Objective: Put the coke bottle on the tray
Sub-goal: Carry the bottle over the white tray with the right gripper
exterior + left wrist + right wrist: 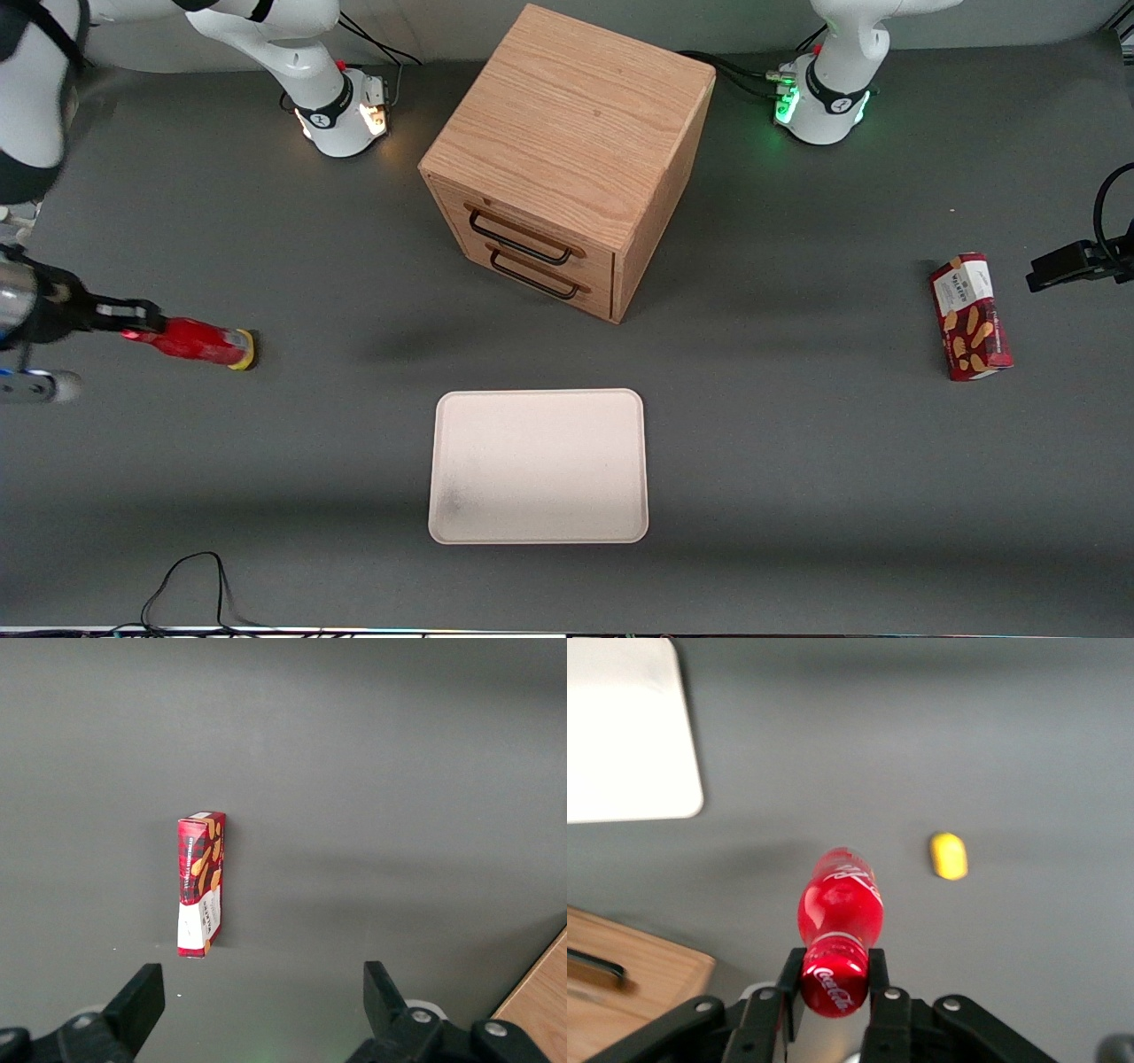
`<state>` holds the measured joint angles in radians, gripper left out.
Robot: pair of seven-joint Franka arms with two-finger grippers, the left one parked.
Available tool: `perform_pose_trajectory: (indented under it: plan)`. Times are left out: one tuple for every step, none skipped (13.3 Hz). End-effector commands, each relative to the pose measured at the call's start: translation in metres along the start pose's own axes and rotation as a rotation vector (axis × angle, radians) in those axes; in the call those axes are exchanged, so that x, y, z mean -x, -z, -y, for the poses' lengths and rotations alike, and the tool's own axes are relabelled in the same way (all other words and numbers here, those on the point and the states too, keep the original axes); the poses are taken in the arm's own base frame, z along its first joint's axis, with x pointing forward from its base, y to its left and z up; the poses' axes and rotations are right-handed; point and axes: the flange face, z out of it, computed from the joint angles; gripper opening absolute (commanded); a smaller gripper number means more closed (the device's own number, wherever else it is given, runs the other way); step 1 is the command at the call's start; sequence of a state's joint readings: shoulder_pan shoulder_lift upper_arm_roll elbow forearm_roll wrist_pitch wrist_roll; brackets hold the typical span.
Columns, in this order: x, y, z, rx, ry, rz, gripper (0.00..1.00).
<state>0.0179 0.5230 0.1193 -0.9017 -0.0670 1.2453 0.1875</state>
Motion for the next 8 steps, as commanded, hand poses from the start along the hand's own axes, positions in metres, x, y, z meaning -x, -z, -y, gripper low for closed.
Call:
perform_pose_trajectory:
  plan:
    - [-0.030,-0.035,0.062,-0.075,-0.112,-0.039,0.00]
    - [-0.038,-0.048,0.081,-0.090,-0.115,-0.053,0.00]
    - [-0.046,-0.062,0.104,-0.100,-0.122,-0.071,0.00]
    - [-0.058,-0.079,0.122,-0.122,-0.172,-0.099,0.00]
    - [-0.067,-0.095,0.144,-0.136,-0.210,-0.126,0.00]
    - [-0.075,-0.111,0.160,-0.149,-0.233,-0.148,0.00]
    - [-0.080,-0.121,0.174,-0.165,-0.265,-0.172,0.00]
    - [-0.087,-0.129,0.179,-0.179,-0.297,-0.200,0.00]
